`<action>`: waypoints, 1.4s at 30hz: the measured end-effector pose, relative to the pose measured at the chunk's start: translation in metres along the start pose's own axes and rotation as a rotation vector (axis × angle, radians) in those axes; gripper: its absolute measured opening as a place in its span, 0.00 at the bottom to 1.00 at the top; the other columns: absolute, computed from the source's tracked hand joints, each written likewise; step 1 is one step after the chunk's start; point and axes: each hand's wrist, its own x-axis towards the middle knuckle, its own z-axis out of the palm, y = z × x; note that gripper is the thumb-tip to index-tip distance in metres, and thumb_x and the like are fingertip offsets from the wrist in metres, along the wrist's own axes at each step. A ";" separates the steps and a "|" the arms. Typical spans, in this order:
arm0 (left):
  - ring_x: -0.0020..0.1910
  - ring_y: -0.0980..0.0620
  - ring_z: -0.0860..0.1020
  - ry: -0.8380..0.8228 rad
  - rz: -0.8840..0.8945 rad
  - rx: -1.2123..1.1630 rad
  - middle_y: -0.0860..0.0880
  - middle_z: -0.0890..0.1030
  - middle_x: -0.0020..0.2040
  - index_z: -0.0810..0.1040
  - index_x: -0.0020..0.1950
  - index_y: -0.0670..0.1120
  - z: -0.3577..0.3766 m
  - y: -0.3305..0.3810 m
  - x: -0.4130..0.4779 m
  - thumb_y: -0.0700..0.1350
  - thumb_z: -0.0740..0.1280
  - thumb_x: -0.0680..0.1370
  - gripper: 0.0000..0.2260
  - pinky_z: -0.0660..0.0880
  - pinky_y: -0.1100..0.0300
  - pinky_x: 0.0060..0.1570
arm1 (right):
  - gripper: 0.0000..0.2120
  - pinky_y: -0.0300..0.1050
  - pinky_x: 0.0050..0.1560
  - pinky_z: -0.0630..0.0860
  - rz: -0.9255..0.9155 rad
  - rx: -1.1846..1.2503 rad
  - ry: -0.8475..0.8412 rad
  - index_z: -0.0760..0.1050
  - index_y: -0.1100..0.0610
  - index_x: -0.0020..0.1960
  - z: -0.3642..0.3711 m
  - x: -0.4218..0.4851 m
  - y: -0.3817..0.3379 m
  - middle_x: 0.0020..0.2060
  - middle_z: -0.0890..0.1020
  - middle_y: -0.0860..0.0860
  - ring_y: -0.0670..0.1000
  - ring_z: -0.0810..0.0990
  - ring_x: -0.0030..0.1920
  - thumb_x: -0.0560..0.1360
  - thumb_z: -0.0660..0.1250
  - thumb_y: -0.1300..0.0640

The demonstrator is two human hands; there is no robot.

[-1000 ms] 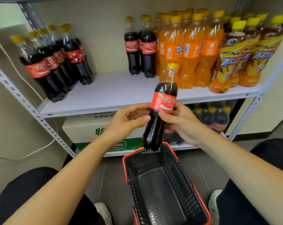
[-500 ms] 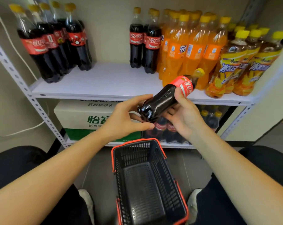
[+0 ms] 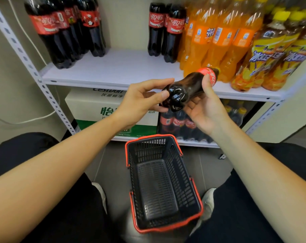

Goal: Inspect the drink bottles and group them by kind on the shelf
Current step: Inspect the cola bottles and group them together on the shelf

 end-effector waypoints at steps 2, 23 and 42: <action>0.45 0.49 0.82 0.013 -0.040 -0.040 0.49 0.85 0.55 0.83 0.61 0.49 -0.001 -0.001 0.001 0.41 0.67 0.80 0.12 0.83 0.59 0.40 | 0.32 0.50 0.53 0.83 -0.011 -0.009 -0.002 0.71 0.59 0.73 0.000 0.000 0.000 0.62 0.83 0.58 0.56 0.84 0.61 0.79 0.64 0.37; 0.50 0.61 0.80 0.084 -0.118 0.712 0.61 0.80 0.53 0.75 0.67 0.57 -0.002 -0.010 0.018 0.60 0.82 0.64 0.34 0.80 0.56 0.54 | 0.26 0.52 0.50 0.83 -0.426 -0.482 -0.031 0.76 0.54 0.64 0.024 0.022 -0.001 0.52 0.87 0.52 0.53 0.87 0.53 0.69 0.81 0.56; 0.56 0.46 0.82 0.670 -0.156 0.586 0.49 0.83 0.57 0.75 0.64 0.46 -0.184 -0.022 0.099 0.47 0.79 0.73 0.23 0.81 0.44 0.53 | 0.34 0.60 0.72 0.70 -0.492 -0.958 0.338 0.65 0.61 0.75 0.087 0.234 0.002 0.71 0.74 0.58 0.60 0.73 0.71 0.76 0.74 0.50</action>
